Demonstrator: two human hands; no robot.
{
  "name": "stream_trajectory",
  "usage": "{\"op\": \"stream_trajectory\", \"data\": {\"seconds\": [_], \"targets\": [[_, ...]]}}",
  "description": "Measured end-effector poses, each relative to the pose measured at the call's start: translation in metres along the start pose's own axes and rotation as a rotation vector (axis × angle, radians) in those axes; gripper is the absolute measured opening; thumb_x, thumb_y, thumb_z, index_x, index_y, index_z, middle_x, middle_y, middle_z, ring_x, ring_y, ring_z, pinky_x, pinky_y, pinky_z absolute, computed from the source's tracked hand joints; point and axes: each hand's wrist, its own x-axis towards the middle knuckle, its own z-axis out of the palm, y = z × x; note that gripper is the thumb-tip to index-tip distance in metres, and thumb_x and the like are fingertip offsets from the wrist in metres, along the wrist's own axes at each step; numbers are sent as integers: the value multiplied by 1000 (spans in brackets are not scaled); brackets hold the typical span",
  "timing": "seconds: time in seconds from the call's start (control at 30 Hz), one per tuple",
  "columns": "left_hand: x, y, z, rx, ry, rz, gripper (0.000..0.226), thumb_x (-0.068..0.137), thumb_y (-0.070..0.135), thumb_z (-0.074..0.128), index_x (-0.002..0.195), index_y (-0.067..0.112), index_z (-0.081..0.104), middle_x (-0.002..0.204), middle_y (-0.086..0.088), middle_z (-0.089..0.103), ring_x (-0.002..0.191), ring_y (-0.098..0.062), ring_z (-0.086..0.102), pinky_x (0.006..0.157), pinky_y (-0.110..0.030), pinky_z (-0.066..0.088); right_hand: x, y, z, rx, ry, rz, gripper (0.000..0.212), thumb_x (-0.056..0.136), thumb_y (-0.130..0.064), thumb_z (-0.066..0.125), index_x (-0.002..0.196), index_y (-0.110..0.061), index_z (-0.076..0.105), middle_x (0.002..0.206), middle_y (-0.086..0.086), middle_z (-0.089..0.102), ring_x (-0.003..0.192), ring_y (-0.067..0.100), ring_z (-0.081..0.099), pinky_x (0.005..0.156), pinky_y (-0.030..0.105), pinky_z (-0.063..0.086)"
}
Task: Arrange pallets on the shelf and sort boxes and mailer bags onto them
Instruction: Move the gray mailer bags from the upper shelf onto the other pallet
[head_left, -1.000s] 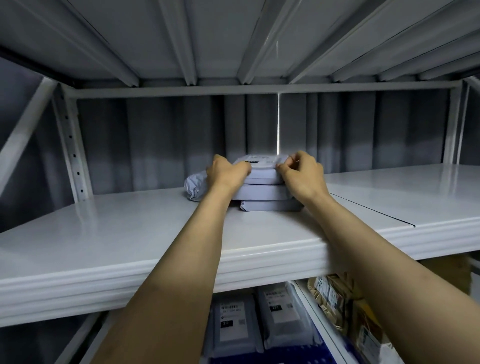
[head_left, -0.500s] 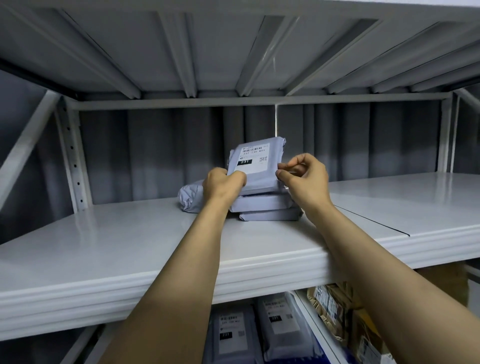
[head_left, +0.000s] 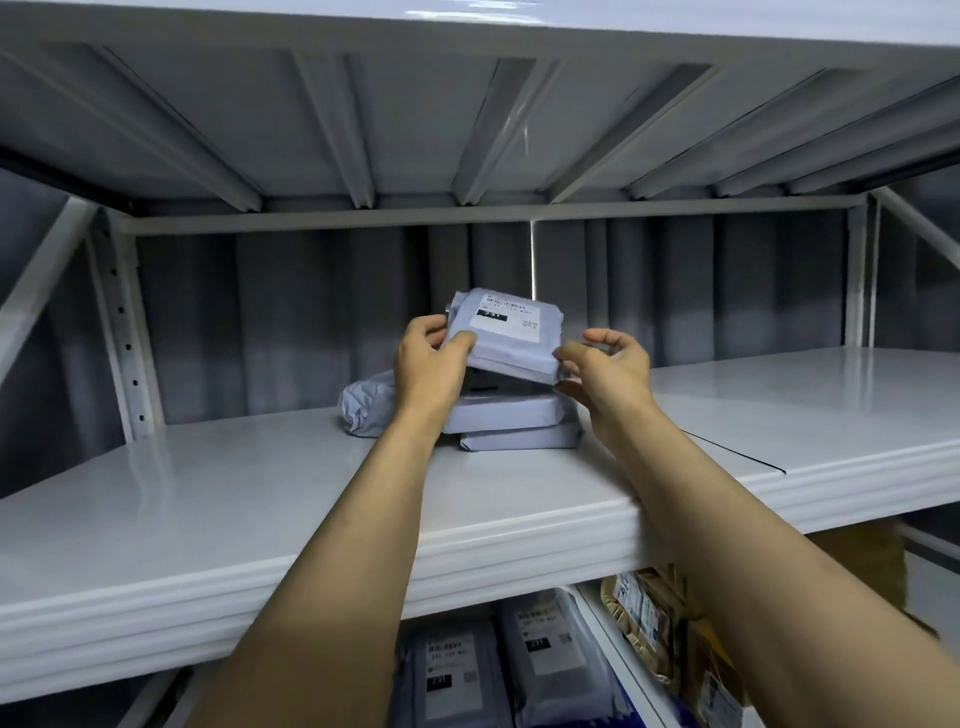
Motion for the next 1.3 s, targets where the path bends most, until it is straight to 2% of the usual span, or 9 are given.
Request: {"op": "stream_trajectory", "data": {"seconds": [0.2, 0.3, 0.47, 0.6, 0.77, 0.87, 0.97, 1.07, 1.3], "targets": [[-3, 8, -1, -140, 25, -115, 42, 86, 11, 61, 127, 5, 53, 120, -12, 62, 108, -25, 62, 96, -43, 52, -6, -5, 0, -7, -16, 3, 32, 80, 5, 62, 106, -10, 50, 88, 3, 56, 66, 14, 57, 52, 28, 48], [-12, 14, 2, -189, 23, -103, 28, 85, 8, 60, 113, 7, 64, 109, -11, 68, 103, -26, 65, 92, -47, 54, -9, -8, -1, 20, 11, -10, 31, 80, -4, 64, 107, -13, 51, 90, 0, 58, 70, 12, 56, 48, 24, 45], [-50, 27, 22, -124, 55, 7, 18, 81, 9, 59, 95, 15, 70, 88, 1, 68, 84, -17, 60, 82, -38, 52, -33, -10, -5, 48, 149, -32, 31, 82, -17, 65, 106, -17, 46, 89, -7, 56, 78, 8, 56, 81, 35, 48], [-92, 39, 29, -113, 169, 35, 27, 74, 23, 65, 101, 22, 65, 93, 9, 66, 88, -16, 61, 83, -33, 49, -72, -16, -19, 25, 255, -81, 29, 82, -14, 63, 104, -17, 44, 91, -3, 62, 85, 17, 60, 84, 36, 50], [-153, 48, 34, -286, 253, -10, 38, 78, 10, 69, 114, 9, 57, 107, -2, 61, 96, -17, 59, 91, -34, 50, -128, -25, -54, 128, 310, -135, 24, 86, -13, 62, 102, -14, 45, 88, -2, 61, 76, 9, 58, 67, 13, 44], [-189, 41, 30, -360, 218, -81, 37, 79, 8, 68, 114, 9, 55, 115, -6, 59, 105, -22, 59, 92, -34, 49, -155, -22, -84, 248, 354, -94, 21, 88, -15, 62, 100, -16, 46, 89, -2, 61, 83, 14, 59, 78, 30, 48], [-227, 32, 20, -438, 107, -144, 34, 81, 5, 68, 111, 13, 53, 111, -8, 59, 96, -21, 60, 80, -32, 51, -180, -12, -115, 314, 409, -59, 36, 89, -18, 62, 118, -10, 43, 101, 1, 62, 90, 14, 61, 76, 24, 51], [-262, 15, 5, -453, -17, -154, 34, 79, 1, 69, 109, 14, 56, 100, -4, 61, 87, -18, 60, 72, -27, 52, -207, 7, -139, 408, 468, -54, 48, 86, -17, 62, 129, -10, 41, 118, 8, 64, 100, 20, 66, 85, 35, 56], [-320, -51, -37, -401, -18, -254, 39, 64, 13, 69, 102, 13, 61, 96, -5, 65, 81, -14, 63, 70, -25, 53, -268, 77, -160, 310, 526, 105, 44, 90, -12, 58, 132, -9, 46, 109, 3, 67, 95, 16, 68, 76, 28, 58]]}}
